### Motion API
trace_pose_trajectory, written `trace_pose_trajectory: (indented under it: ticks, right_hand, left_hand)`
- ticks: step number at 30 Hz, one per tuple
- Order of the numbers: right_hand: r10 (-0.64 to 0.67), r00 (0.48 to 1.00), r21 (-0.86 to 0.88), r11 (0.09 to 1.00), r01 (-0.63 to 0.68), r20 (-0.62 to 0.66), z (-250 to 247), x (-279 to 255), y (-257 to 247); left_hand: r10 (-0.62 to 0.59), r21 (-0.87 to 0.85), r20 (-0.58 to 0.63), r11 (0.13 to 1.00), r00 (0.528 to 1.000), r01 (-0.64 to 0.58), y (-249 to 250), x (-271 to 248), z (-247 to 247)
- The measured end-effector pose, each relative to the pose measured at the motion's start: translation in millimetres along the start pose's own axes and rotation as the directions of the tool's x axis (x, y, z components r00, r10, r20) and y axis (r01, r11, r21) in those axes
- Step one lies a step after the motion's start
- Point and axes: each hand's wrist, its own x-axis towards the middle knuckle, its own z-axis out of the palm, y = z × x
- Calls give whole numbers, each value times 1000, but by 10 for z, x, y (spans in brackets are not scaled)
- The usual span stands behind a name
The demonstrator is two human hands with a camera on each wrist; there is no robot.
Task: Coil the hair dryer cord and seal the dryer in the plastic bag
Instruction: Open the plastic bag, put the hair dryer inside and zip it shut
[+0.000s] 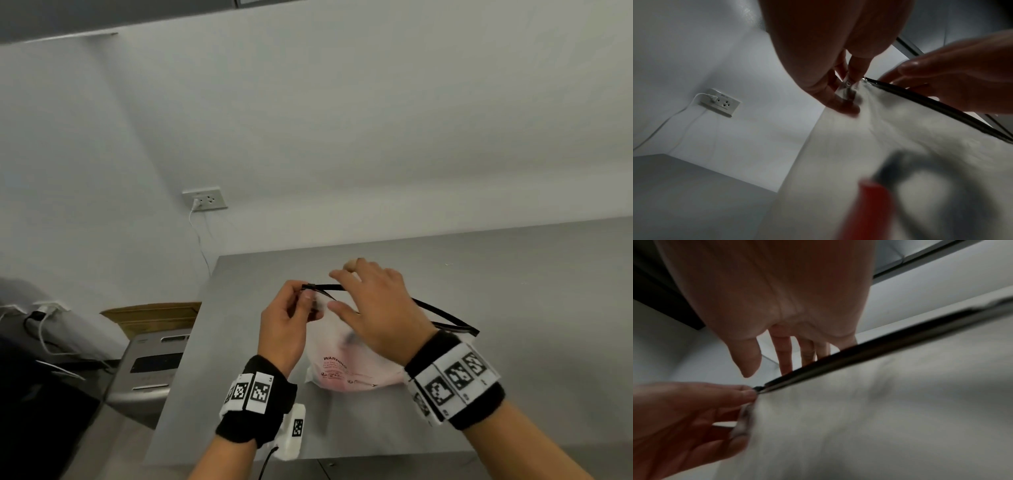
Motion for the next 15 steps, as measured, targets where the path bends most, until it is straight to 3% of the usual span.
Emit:
trace_pose_trajectory:
  ticks: [3, 15]
  right_hand:
    - [-25, 996, -45, 999, 28, 81, 132, 126, -230]
    - [-33, 997, -98, 995, 25, -77, 269, 146, -243]
  left_hand:
    - [20, 42, 26, 999, 999, -21, 50, -51, -6]
    - [74, 75, -57, 995, 996, -70, 31, -96, -8]
